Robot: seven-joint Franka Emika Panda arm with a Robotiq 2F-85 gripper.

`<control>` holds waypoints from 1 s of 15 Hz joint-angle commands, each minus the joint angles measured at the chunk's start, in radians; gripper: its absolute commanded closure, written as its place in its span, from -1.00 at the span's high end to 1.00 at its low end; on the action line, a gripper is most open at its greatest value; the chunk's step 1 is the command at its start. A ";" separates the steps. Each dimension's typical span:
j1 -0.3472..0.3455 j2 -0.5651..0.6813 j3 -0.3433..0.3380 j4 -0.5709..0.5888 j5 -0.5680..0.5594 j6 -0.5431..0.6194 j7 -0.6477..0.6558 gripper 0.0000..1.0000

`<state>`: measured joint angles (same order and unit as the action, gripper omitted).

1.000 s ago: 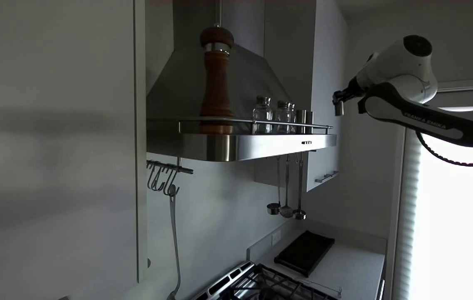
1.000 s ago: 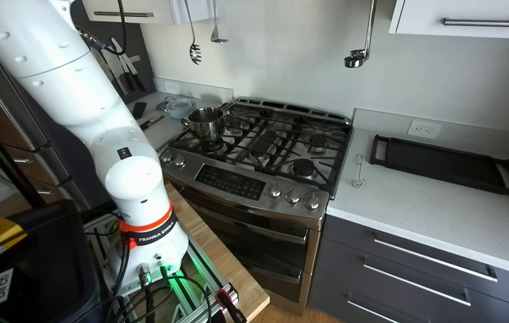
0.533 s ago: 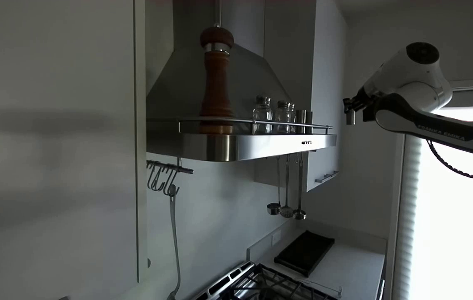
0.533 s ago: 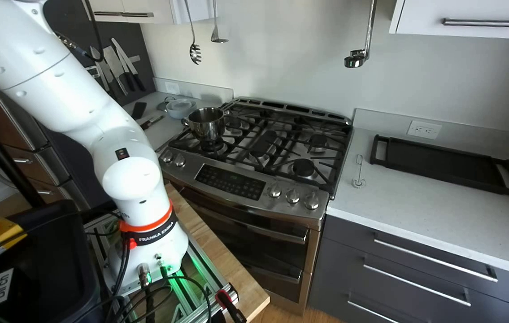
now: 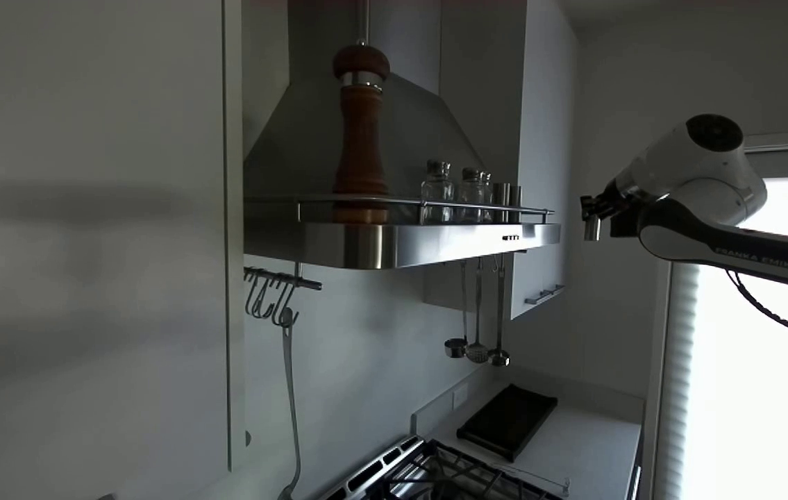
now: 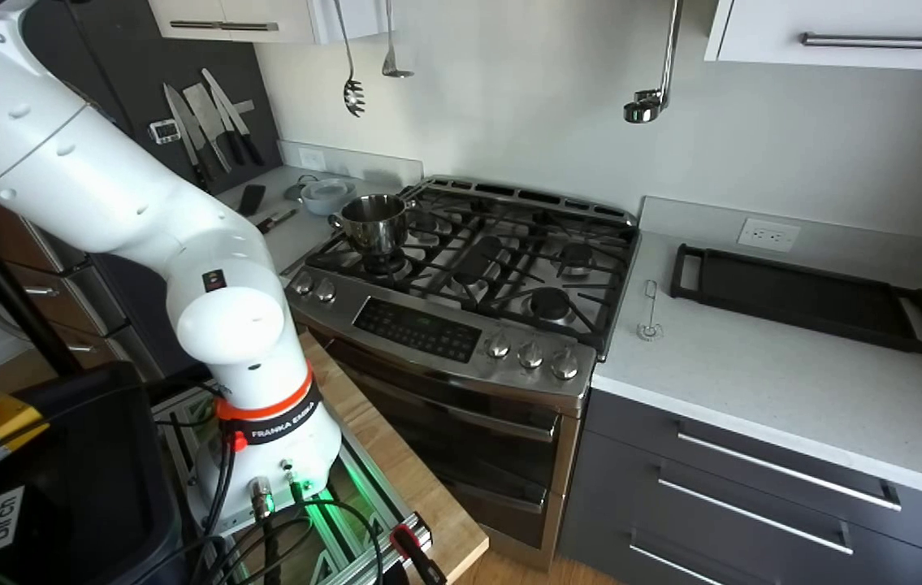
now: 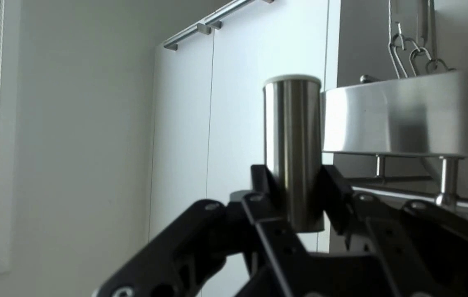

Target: Shift a spice bottle to the counter

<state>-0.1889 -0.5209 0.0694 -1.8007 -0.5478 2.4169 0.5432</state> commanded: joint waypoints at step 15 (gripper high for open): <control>-0.106 0.087 -0.068 -0.181 0.142 0.250 0.012 -0.78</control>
<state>-0.2753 -0.4606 0.0273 -1.9025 -0.4452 2.5382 0.5508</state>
